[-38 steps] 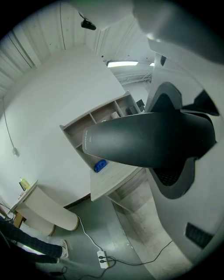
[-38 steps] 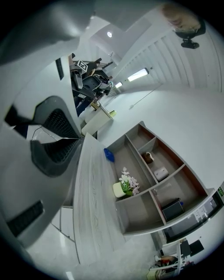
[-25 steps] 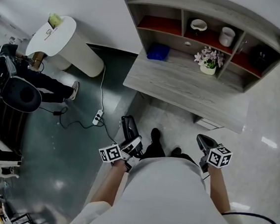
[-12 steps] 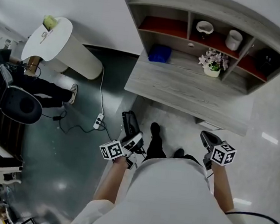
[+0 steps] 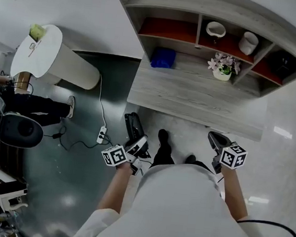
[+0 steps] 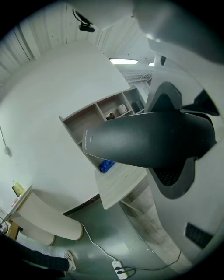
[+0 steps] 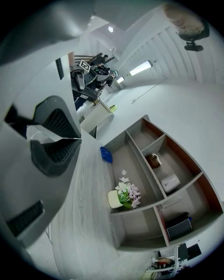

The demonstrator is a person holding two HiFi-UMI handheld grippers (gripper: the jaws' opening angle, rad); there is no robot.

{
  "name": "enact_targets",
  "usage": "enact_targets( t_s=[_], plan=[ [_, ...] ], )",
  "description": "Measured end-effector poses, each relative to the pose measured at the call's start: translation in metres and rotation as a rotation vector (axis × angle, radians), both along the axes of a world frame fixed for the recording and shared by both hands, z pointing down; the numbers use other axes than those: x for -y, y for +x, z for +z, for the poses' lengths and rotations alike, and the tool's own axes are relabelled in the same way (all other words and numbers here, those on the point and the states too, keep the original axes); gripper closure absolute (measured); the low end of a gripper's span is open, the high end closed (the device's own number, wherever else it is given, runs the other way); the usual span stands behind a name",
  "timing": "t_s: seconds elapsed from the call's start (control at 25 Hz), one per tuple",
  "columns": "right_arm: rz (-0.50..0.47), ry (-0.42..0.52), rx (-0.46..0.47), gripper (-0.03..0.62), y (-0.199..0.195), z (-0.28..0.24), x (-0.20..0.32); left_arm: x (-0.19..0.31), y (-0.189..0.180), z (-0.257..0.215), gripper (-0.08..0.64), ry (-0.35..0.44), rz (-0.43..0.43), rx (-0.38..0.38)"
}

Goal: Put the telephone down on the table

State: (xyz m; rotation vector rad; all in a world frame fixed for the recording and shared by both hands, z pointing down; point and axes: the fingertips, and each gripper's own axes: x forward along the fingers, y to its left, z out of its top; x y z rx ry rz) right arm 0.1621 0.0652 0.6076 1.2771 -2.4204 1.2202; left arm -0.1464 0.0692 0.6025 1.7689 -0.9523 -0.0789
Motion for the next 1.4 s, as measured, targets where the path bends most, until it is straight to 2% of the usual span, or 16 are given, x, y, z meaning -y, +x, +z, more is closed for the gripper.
enact_targets(
  t_s=[0.2, 0.44, 0.64, 1.0, 1.2, 1.4],
  plan=[
    [0.014, -0.019, -0.009, 0.572, -0.014, 0.004, 0.019, 0.034, -0.008, 0.004, 0.262, -0.001, 0.039, 0.002],
    [0.028, -0.028, -0.019, 0.572, -0.038, 0.002, 0.047, 0.074, -0.036, 0.011, 0.262, 0.006, 0.067, 0.057],
    [0.051, -0.028, -0.032, 0.572, -0.06, -0.001, 0.071, 0.099, -0.058, 0.017, 0.262, 0.013, 0.13, 0.121],
    [0.097, -0.035, -0.035, 0.572, -0.109, -0.002, 0.102, 0.135, -0.091, 0.033, 0.262, -0.013, 0.196, 0.113],
    [0.096, -0.052, -0.036, 0.572, -0.129, -0.001, 0.107, 0.155, -0.101, 0.047, 0.262, -0.025, 0.218, 0.143],
    [0.089, -0.075, -0.054, 0.572, -0.13, 0.003, 0.112, 0.176, -0.109, 0.06, 0.262, -0.04, 0.225, 0.182]
  ],
)
